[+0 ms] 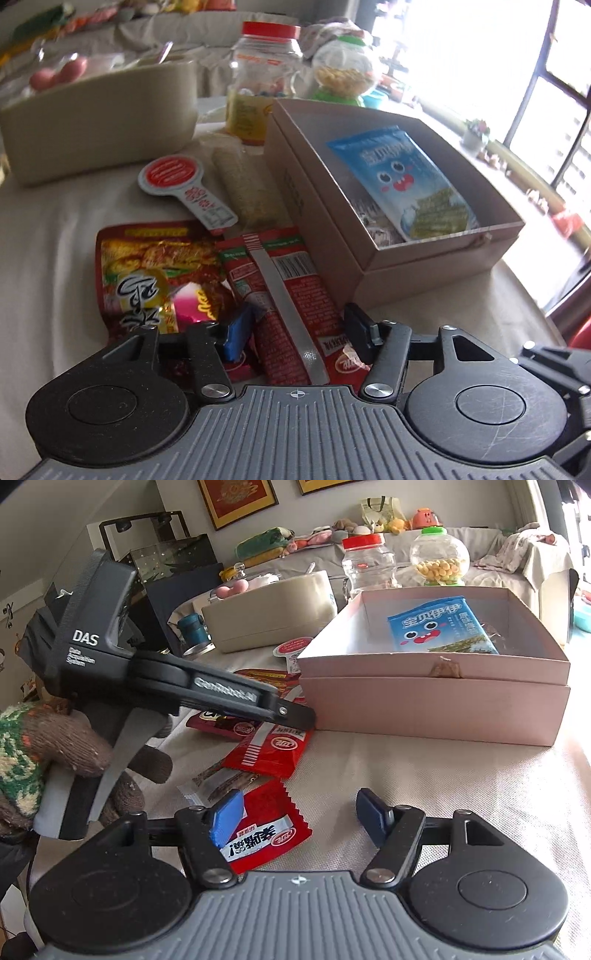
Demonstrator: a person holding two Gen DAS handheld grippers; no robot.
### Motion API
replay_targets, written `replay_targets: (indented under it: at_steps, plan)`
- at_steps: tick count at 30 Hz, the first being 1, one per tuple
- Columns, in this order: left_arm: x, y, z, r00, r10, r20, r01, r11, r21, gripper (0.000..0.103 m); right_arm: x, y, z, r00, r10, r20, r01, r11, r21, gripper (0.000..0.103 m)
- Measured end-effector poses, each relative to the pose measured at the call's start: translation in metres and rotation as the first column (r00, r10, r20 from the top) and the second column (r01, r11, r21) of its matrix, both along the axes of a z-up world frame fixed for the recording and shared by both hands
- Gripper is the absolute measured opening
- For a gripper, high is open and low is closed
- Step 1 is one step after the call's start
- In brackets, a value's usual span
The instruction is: Organize snacks
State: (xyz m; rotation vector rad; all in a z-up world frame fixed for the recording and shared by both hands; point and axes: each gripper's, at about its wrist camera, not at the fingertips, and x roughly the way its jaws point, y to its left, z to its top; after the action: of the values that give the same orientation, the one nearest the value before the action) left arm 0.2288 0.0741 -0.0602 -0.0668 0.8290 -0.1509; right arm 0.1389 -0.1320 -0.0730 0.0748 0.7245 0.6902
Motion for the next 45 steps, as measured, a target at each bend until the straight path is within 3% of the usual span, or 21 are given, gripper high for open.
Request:
replay_targets:
  at_steps: [5, 8, 13, 17, 21, 25, 29, 32, 36, 40, 45]
  plan:
    - [-0.007, 0.000, -0.005, 0.999, 0.001, 0.040, -0.002, 1.000, 0.017, 0.061, -0.003, 0.004, 0.001, 1.000, 0.004, 0.009, -0.003, 1.000, -0.020, 0.071]
    - [-0.017, 0.008, -0.004, 0.998, 0.001, 0.056, 0.000, 1.000, -0.028, 0.053, -0.005, 0.009, 0.001, 1.000, 0.016, 0.022, -0.015, 0.999, -0.050, 0.075]
    - [-0.068, 0.026, 0.002, 0.994, 0.030, 0.108, -0.023, 0.998, -0.065, 0.047, -0.008, 0.018, 0.001, 0.998, 0.044, 0.041, -0.039, 0.993, -0.108, 0.082]
    - [-0.116, 0.044, 0.007, 0.991, 0.063, 0.117, -0.051, 0.993, -0.107, 0.046, -0.008, 0.025, 0.001, 0.996, 0.085, 0.011, -0.083, 0.988, -0.128, 0.103]
    - [-0.148, 0.055, 0.008, 0.988, 0.108, 0.110, -0.095, 0.988, -0.118, 0.046, -0.008, 0.030, 0.003, 0.996, 0.081, -0.022, -0.084, 0.985, -0.152, 0.103]
    - [-0.162, 0.074, 0.011, 0.973, 0.187, 0.134, -0.166, 0.974, -0.155, 0.046, -0.010, 0.046, 0.011, 0.992, 0.112, -0.058, -0.123, 0.963, -0.239, 0.102]
    - [-0.161, 0.088, 0.009, 0.963, 0.241, 0.119, -0.225, 0.965, -0.136, 0.046, -0.014, 0.069, 0.020, 0.996, 0.084, -0.002, -0.083, 0.976, -0.203, 0.102]
    - [-0.164, 0.091, 0.006, 0.966, 0.238, 0.105, -0.222, 0.964, -0.144, 0.046, -0.001, 0.095, 0.018, 0.997, 0.066, -0.047, -0.073, 0.981, -0.178, 0.102]
    - [-0.167, 0.093, 0.001, 0.965, 0.246, 0.092, -0.230, 0.960, -0.161, 0.046, 0.006, 0.120, 0.009, 0.996, 0.082, -0.037, -0.089, 0.955, -0.282, 0.095]
    - [-0.163, 0.084, -0.002, 0.973, 0.211, 0.094, -0.193, 0.966, -0.173, 0.046, -0.011, 0.092, 0.007, 0.990, 0.139, -0.007, -0.134, 0.933, -0.334, 0.095]
    - [-0.145, 0.054, -0.004, 0.990, 0.103, 0.096, -0.085, 0.979, -0.183, 0.047, -0.014, 0.030, 0.006, 0.996, 0.011, 0.091, 0.026, 0.918, -0.396, 0.095]
